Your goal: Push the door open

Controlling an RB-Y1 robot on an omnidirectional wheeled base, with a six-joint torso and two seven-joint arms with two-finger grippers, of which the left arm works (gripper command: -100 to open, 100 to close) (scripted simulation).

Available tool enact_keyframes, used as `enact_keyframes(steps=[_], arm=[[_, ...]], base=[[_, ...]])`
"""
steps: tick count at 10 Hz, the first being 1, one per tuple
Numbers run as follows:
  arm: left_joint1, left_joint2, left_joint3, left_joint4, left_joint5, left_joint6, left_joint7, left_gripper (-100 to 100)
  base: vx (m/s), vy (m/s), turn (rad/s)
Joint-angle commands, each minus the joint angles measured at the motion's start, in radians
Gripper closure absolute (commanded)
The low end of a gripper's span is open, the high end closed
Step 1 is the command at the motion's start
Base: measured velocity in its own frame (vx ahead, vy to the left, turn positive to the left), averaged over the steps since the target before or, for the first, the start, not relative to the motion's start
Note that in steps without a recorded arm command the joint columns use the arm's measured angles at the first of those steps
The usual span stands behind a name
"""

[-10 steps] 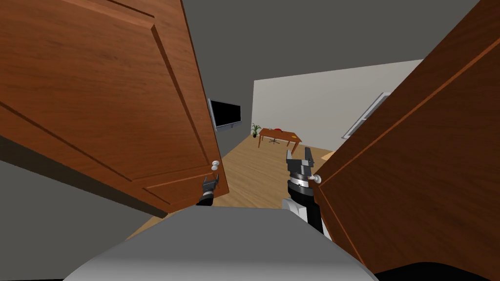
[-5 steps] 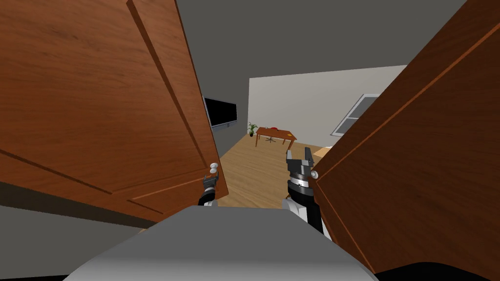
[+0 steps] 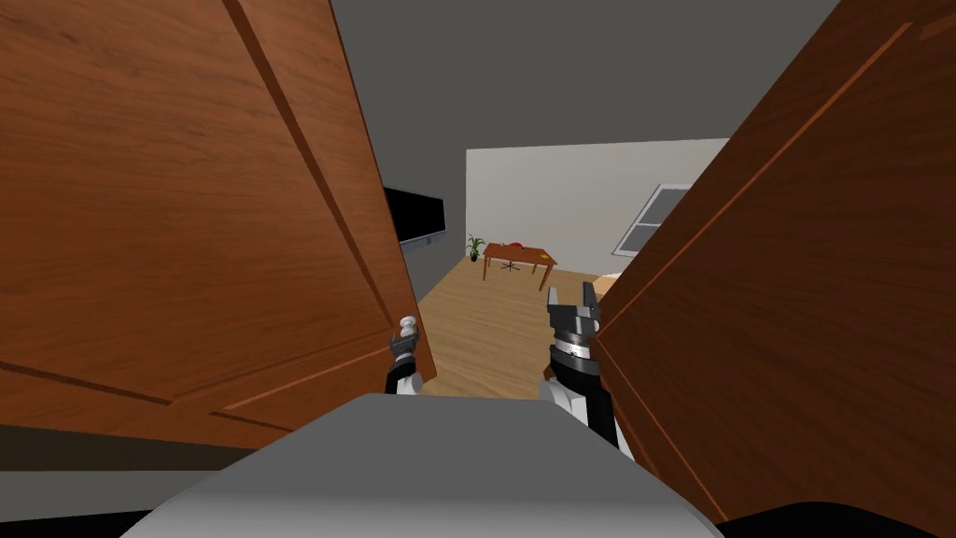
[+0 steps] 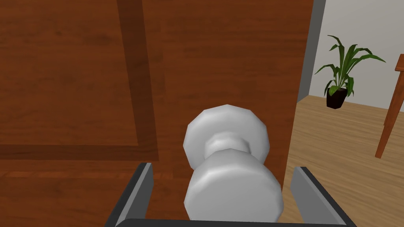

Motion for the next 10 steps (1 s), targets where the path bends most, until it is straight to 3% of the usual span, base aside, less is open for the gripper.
enact_keyframes(steps=[1, 4, 5, 6, 10], arm=[[-0.024, -0.024, 0.039, 0.030, -0.019, -0.002, -0.003, -100], [-0.059, -0.059, 0.093, 0.074, -0.045, -0.005, -0.006, -100], [-0.052, -0.052, 0.082, 0.065, -0.039, -0.004, -0.005, -100], [-0.052, -0.052, 0.082, 0.065, -0.039, -0.004, -0.005, 100], [-0.052, -0.052, 0.082, 0.065, -0.039, -0.004, -0.005, 100]], base=[[-0.005, 0.076, -0.120], [-0.003, 0.059, -0.104], [0.000, 0.025, -0.019], [0.000, 0.000, 0.000], [0.001, -0.004, 0.003]])
